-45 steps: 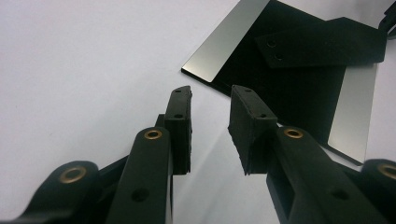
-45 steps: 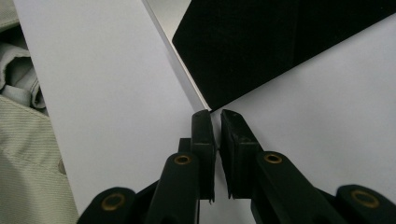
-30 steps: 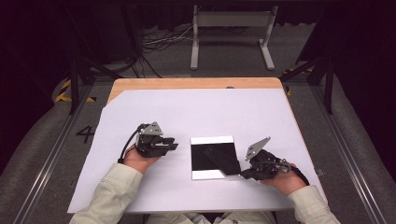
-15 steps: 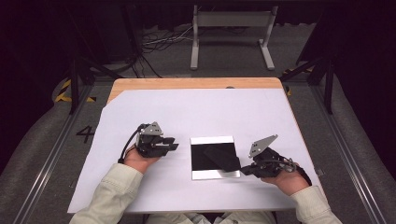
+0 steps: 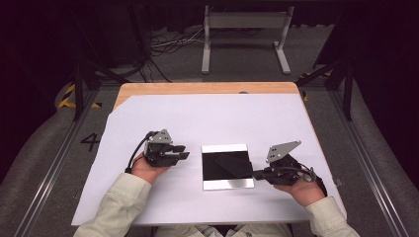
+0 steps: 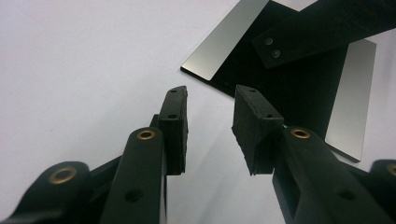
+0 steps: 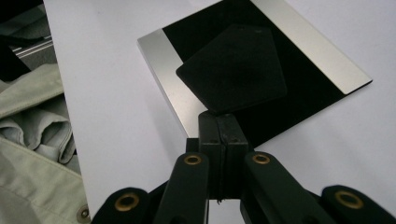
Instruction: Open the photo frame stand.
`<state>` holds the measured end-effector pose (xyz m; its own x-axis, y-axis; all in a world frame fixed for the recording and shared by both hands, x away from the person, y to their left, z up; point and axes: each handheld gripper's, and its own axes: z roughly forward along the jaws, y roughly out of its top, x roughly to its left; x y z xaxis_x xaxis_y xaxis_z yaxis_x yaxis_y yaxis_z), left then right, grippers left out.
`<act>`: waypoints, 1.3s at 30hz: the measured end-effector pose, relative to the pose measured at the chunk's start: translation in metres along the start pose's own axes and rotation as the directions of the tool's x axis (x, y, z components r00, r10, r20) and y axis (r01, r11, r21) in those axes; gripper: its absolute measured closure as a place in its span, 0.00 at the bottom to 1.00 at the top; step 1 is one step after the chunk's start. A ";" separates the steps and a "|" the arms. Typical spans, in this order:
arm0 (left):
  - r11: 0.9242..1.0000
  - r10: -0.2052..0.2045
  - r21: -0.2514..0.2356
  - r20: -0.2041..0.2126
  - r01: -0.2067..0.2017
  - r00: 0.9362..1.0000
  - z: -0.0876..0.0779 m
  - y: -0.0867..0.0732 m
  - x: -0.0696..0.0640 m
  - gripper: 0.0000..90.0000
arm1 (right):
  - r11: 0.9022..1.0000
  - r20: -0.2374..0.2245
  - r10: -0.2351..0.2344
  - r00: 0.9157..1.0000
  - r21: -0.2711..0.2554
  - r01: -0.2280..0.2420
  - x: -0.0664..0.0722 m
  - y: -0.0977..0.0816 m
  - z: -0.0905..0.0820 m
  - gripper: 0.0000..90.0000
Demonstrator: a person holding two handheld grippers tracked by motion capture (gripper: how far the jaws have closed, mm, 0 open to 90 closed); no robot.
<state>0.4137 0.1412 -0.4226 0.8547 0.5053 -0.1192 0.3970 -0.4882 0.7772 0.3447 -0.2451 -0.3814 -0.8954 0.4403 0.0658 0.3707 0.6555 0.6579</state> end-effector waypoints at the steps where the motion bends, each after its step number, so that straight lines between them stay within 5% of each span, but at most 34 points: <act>1: 1.000 -0.002 0.003 0.001 0.002 1.000 0.000 -0.001 0.000 0.73 | 1.000 0.005 0.000 1.000 -0.027 0.001 0.001 0.001 -0.001 1.00; 12: 1.000 -0.008 0.002 -0.004 0.008 1.000 -0.002 -0.004 -0.002 0.73 | 0.992 0.037 0.013 0.999 -0.125 -0.009 0.004 0.010 0.001 1.00; 34: 1.000 -0.010 0.005 0.003 0.010 1.000 -0.002 -0.004 -0.001 0.73 | 0.999 0.058 -0.011 0.998 -0.045 0.014 0.006 0.010 -0.002 0.99; 39: 1.000 -0.007 0.005 0.002 0.007 1.000 -0.002 -0.004 -0.001 0.72 | 0.999 0.075 0.026 0.997 -0.042 -0.023 0.001 0.008 -0.005 0.94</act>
<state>0.4109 0.1444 -0.4243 0.8522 0.5078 -0.1260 0.4052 -0.4882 0.7730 0.3458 -0.2427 -0.3724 -0.8643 0.5023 0.0262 0.3807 0.6192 0.6868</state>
